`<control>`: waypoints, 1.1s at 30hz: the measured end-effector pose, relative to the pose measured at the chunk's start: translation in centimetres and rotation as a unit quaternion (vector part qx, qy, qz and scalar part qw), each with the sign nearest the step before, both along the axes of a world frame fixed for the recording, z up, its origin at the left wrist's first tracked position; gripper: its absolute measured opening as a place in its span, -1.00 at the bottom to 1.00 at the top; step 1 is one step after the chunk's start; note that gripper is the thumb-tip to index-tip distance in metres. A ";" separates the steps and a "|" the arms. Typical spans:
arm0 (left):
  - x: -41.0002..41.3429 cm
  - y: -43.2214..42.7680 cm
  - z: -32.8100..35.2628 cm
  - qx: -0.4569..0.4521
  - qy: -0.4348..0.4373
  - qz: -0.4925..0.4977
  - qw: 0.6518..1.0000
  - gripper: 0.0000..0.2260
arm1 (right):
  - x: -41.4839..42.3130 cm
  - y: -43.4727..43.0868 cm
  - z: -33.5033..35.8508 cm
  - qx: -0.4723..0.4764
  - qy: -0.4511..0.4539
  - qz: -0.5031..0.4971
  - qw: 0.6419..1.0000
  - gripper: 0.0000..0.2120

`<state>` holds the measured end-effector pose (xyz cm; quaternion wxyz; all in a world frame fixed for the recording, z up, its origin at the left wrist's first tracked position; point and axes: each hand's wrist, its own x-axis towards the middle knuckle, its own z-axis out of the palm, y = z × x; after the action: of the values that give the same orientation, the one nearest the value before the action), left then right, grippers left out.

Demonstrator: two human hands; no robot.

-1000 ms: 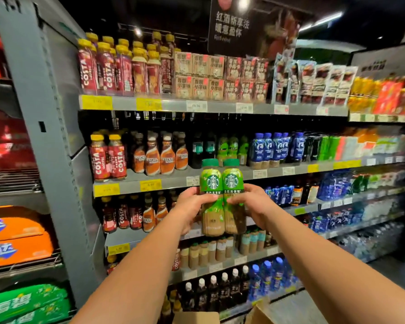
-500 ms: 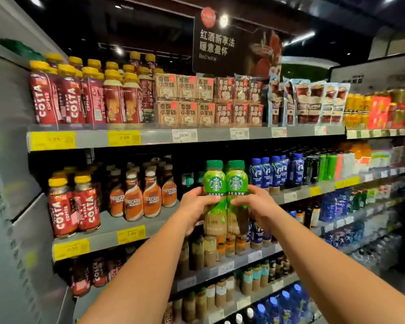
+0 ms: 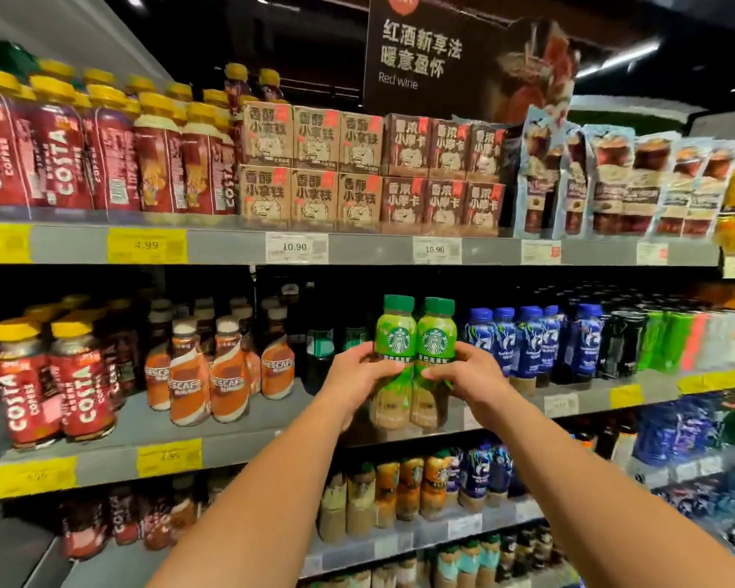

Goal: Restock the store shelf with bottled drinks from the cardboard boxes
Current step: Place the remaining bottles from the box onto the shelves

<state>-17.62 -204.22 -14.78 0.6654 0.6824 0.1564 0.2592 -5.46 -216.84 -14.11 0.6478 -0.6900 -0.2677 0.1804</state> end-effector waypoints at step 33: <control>12.3 3.4 -8.7 0.111 0.076 0.184 0.974 -0.53 | 9.5 6.3 -9.5 -0.073 -0.142 -0.102 0.982 -0.43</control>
<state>-5.29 -200.82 -23.50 0.5121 0.7292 0.2997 0.3409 4.07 -210.55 -23.60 0.5662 -0.7777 -0.2711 0.0325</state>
